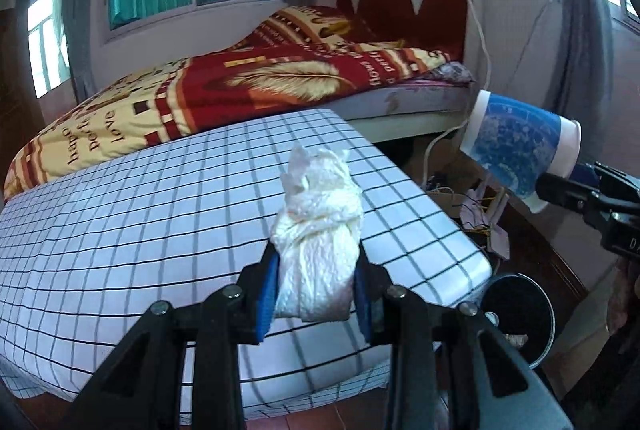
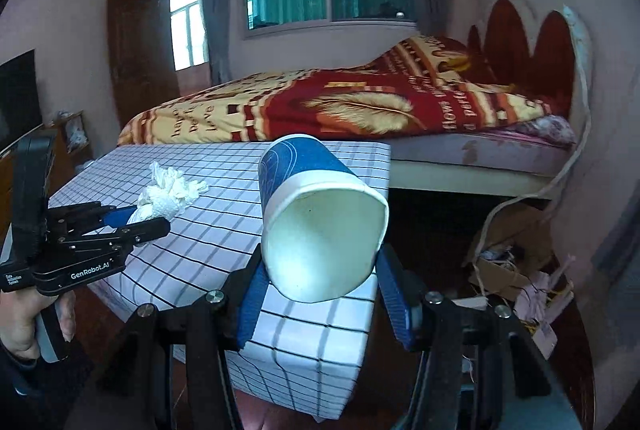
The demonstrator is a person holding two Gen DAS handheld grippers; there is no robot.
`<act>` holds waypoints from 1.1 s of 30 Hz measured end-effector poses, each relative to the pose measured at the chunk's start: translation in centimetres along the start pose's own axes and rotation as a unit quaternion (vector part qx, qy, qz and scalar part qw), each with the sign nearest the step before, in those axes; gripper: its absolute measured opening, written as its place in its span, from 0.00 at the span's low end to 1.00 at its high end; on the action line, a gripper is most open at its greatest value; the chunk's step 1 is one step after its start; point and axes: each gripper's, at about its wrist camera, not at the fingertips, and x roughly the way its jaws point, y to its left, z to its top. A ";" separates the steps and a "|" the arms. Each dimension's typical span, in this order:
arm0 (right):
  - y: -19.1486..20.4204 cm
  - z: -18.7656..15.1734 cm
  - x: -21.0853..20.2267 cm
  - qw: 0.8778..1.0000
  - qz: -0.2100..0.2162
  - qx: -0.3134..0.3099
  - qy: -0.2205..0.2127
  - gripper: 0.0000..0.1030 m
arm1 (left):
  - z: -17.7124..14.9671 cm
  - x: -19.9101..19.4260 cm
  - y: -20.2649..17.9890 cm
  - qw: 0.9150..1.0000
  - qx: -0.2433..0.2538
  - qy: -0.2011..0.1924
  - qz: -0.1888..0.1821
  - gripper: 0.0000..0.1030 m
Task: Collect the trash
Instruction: 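Carry the white tissue and blue cup over the black bin and open both tools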
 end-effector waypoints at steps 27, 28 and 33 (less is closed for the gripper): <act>-14.6 -12.4 -8.4 0.978 -0.158 0.122 0.066 0.54 | -2.9 4.0 -17.7 0.981 0.108 0.053 -0.152 0.34; -14.9 -13.0 -8.6 0.976 -0.162 0.127 0.070 0.54 | -3.2 4.1 -18.3 0.980 0.111 0.056 -0.156 0.34; -16.1 -14.9 -9.7 0.971 -0.180 0.135 0.083 0.54 | -4.4 5.0 -21.0 0.973 0.124 0.077 -0.178 0.34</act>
